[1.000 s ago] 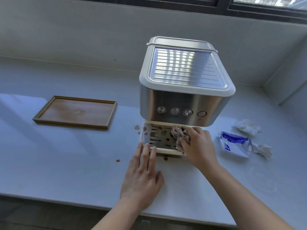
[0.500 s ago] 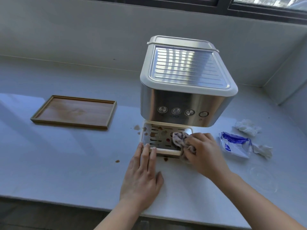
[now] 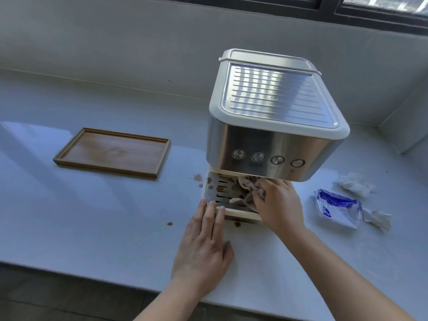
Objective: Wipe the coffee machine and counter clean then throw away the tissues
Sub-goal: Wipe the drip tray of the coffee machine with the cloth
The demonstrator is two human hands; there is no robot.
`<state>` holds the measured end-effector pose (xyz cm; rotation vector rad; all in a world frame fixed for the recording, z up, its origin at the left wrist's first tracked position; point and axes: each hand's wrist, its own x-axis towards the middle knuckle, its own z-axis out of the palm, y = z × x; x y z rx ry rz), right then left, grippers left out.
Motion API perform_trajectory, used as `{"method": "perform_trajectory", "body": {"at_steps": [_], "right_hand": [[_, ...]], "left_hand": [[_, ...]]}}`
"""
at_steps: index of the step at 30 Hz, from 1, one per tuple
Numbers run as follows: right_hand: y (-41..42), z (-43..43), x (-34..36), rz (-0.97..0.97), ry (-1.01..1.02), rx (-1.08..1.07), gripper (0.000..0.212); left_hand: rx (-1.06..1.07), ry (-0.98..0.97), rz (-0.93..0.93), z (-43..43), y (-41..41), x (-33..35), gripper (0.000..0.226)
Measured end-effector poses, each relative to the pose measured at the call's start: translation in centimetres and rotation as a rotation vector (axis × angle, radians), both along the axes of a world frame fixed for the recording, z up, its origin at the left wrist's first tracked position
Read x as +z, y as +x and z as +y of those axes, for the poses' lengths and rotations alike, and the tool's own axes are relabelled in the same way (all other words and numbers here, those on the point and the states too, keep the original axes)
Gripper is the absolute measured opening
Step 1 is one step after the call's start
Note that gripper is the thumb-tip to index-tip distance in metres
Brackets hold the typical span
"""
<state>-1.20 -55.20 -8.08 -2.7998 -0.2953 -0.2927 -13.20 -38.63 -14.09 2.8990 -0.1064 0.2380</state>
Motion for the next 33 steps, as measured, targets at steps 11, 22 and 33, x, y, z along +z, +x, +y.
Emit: {"method": "perform_trajectory", "body": {"at_steps": [11, 22, 33], "right_hand": [[0.4, 0.1, 0.3, 0.026, -0.169, 0.245, 0.023], [-0.5, 4.2, 0.2, 0.034, 0.024, 0.351, 0.046], [0.0, 4.8, 0.5, 0.1, -0.025, 0.246, 0.033]], "left_hand": [[0.001, -0.003, -0.034, 0.1, -0.1, 0.0, 0.072], [0.021, -0.018, -0.016, 0.1, 0.1, -0.1, 0.072], [0.023, -0.07, -0.005, 0.1, -0.1, 0.1, 0.071]]}}
